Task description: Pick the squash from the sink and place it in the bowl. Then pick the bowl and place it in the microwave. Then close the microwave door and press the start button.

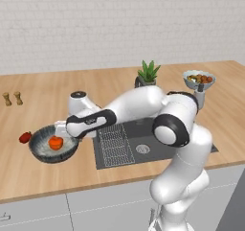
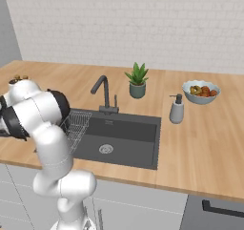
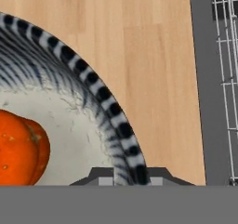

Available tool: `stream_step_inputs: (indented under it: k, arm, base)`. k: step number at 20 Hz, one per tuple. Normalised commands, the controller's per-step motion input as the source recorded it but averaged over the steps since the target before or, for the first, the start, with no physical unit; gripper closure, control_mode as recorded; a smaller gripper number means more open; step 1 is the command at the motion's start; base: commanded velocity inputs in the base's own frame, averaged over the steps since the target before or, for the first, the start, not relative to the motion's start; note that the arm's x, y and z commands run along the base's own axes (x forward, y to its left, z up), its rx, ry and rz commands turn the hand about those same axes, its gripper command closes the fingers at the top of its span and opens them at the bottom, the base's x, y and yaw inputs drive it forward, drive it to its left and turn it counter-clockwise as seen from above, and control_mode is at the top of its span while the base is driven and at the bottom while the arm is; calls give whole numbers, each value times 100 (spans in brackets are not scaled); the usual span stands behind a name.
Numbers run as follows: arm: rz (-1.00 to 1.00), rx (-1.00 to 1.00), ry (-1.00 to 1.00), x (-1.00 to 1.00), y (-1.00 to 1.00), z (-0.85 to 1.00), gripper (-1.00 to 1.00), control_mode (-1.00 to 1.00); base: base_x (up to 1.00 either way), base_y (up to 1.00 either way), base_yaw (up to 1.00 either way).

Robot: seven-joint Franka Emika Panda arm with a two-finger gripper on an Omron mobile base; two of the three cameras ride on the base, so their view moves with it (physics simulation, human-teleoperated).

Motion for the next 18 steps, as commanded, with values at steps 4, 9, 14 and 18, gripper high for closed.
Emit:
stream_step_inputs:
  k: [4,9,14,18]
  arm:
    - [-5,0,0,-54,-5,43,100,-100]
    - [-14,0,0,-63,-31,63,100,-100]
    - [-15,0,-1,-54,-62,78,100,-100]
    - [-15,0,0,-55,-64,88,100,-100]
  base:
    - [0,0,0]
    - [0,0,0]
    - [0,0,0]
    - [0,0,0]
